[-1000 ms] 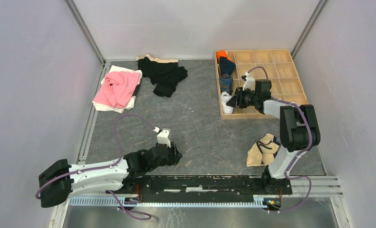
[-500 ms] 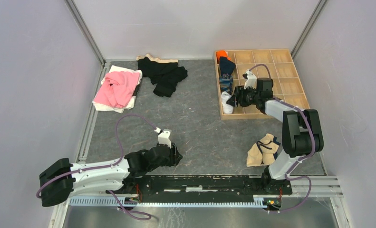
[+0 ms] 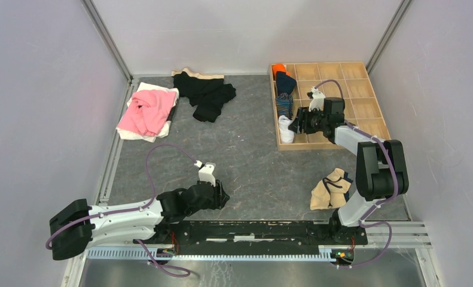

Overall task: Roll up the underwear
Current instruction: Place the underwear in the storage box, then reset both arms

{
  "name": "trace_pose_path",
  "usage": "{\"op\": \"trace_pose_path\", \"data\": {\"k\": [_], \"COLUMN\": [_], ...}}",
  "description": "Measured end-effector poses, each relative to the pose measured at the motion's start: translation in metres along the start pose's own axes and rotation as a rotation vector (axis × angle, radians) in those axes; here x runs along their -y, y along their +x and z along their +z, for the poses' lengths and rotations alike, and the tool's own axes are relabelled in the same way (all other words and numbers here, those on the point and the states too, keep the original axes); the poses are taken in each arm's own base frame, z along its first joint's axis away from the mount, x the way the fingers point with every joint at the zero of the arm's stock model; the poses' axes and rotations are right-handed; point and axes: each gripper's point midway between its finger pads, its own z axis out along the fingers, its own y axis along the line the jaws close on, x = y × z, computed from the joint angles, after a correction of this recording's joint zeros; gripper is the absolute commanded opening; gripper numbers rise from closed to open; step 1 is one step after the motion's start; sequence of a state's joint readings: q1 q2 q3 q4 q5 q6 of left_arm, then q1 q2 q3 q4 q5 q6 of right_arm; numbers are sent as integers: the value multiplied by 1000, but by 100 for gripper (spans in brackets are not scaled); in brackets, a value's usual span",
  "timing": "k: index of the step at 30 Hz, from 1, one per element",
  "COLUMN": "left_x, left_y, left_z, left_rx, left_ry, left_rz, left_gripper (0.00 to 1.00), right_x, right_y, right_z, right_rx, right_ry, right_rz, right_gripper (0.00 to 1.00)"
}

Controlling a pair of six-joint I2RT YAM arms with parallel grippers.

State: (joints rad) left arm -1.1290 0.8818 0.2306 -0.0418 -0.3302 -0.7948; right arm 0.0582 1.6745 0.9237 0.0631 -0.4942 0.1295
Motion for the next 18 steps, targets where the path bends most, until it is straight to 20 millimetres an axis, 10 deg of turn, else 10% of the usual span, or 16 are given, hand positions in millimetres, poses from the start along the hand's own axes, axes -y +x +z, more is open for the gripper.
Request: {"op": "trace_pose_path", "data": {"k": [11, 18], "left_x": [1, 8], "left_y": [-1, -17], "left_z": [0, -6], "left_rx": [3, 44], "left_ry": [3, 11], "left_rz": [-1, -12], "left_gripper": [49, 58], "right_x": [1, -30], "right_y": [-4, -55], "right_z": [-2, -50], "right_rx": [11, 159], "right_ry": [12, -2], "right_rz": [1, -73], "right_gripper": [67, 72]}}
